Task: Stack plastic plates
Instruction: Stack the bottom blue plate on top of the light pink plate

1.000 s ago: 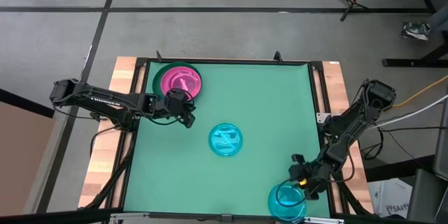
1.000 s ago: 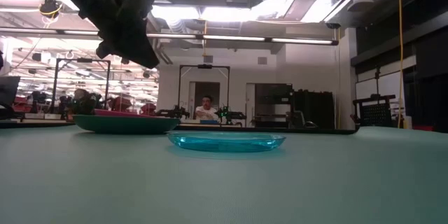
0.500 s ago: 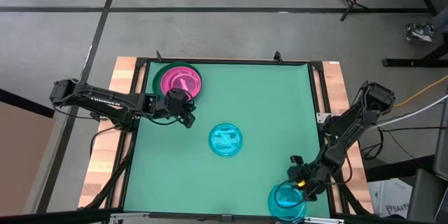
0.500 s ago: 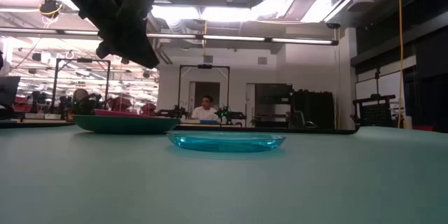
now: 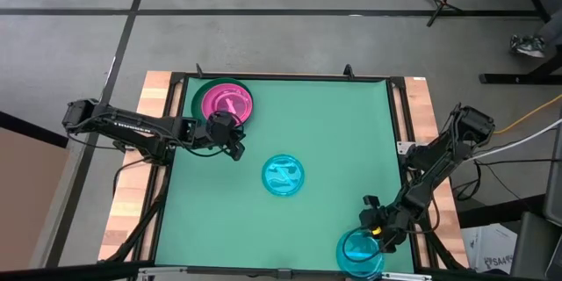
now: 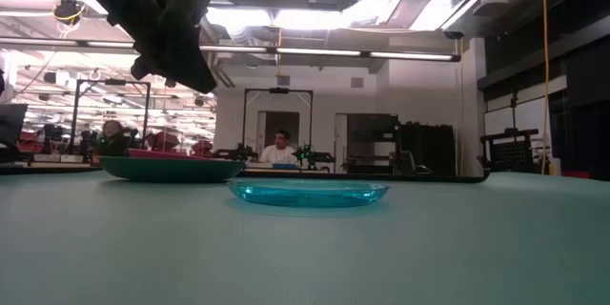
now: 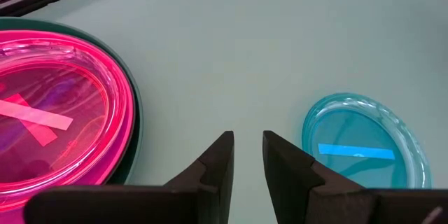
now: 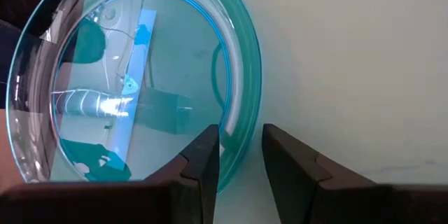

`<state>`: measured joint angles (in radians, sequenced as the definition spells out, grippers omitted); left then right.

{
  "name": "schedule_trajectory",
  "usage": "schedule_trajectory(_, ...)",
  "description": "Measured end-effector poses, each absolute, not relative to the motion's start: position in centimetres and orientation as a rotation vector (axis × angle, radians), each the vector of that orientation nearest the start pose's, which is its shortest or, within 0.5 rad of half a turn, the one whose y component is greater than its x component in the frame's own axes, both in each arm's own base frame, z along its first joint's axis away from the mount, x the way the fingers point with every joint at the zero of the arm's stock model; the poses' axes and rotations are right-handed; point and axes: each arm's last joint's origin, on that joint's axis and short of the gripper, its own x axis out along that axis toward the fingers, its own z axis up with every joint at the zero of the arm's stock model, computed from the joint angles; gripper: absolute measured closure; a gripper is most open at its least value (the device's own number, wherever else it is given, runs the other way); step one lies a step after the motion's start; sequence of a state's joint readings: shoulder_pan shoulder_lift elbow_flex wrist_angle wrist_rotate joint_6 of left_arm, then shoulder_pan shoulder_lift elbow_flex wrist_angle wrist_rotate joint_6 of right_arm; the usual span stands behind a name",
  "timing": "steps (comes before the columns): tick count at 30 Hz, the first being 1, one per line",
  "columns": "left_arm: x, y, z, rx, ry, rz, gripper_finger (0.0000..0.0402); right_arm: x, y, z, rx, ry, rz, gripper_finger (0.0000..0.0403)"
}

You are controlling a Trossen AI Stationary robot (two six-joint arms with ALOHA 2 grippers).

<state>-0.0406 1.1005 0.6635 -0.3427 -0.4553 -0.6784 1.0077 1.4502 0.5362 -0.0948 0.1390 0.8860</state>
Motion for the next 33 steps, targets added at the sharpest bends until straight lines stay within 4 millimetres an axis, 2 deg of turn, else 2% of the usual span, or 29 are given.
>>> schedule_trajectory(8,21.5,0.4,22.3,-0.443,0.592,0.629,0.0331,13.0,19.8,12.7,0.219,1.113,0.337,0.0298)
schedule_trajectory(19,21.5,0.4,22.3,-0.443,0.592,0.629,0.0331,13.0,19.8,12.7,0.217,1.106,0.331,0.0396)
schedule_trajectory(28,21.6,0.4,22.5,-0.453,0.575,0.619,0.0331,13.4,19.4,12.7,0.176,0.983,0.213,0.0401)
schedule_trajectory(33,22.1,0.4,23.0,-0.478,0.508,0.595,0.0331,14.7,18.4,12.8,0.154,0.917,0.111,0.0402)
